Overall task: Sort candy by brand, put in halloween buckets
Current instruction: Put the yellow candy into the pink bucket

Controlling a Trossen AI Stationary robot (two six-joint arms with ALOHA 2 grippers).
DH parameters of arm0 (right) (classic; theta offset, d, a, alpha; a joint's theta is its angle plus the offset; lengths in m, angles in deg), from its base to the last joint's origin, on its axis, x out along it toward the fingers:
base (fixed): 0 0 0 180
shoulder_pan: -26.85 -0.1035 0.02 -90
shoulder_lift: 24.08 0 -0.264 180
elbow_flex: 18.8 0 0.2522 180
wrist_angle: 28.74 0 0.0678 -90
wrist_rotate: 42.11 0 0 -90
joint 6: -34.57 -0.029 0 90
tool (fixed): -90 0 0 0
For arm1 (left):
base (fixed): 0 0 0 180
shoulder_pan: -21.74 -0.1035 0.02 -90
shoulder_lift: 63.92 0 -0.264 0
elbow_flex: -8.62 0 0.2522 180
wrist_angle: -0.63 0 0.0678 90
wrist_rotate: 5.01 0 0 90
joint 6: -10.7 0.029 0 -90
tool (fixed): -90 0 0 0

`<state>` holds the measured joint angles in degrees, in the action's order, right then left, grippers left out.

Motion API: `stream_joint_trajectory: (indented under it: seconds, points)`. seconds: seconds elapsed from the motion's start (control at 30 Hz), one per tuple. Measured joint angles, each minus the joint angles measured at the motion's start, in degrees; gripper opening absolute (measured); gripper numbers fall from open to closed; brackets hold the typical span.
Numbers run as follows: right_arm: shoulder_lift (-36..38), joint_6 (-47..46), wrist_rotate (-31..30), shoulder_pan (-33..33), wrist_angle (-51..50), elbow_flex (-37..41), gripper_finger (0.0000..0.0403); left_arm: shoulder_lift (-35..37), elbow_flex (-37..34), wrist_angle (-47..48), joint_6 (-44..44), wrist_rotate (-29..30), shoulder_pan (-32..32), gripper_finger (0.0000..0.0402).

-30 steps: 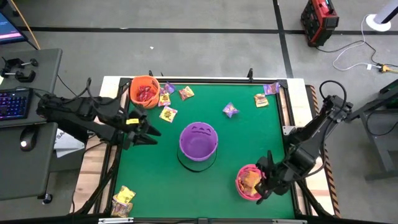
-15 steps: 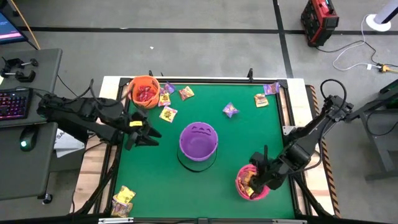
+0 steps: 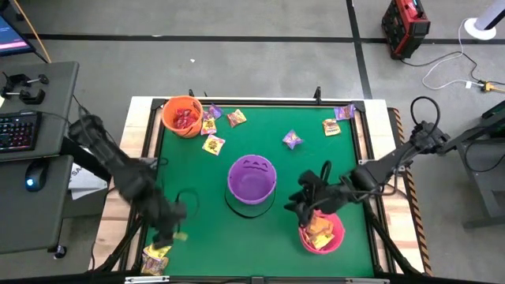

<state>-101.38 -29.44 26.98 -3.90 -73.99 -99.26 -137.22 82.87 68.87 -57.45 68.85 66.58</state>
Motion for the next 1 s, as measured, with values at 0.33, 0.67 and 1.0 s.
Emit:
stream_joint_trajectory:
  seconds: [0.33, 0.67, 1.0]
  points:
    - [0.00, 2.99, 0.31, 3.73, 0.04, 0.00, 0.0201, -15.77, 0.00, 2.37, -3.33, 1.55, 12.82, 0.0229]
    - [0.02, 3.02, 1.38, 4.92, 0.07, 0.00, 0.0201, -25.80, 0.00, 2.38, -0.59, 1.31, 12.57, 0.0229]
    - [0.02, 2.38, 2.47, 4.90, 1.33, 0.00, 0.0201, -28.95, 0.00, -0.07, 6.50, 0.95, 12.25, 0.0133]
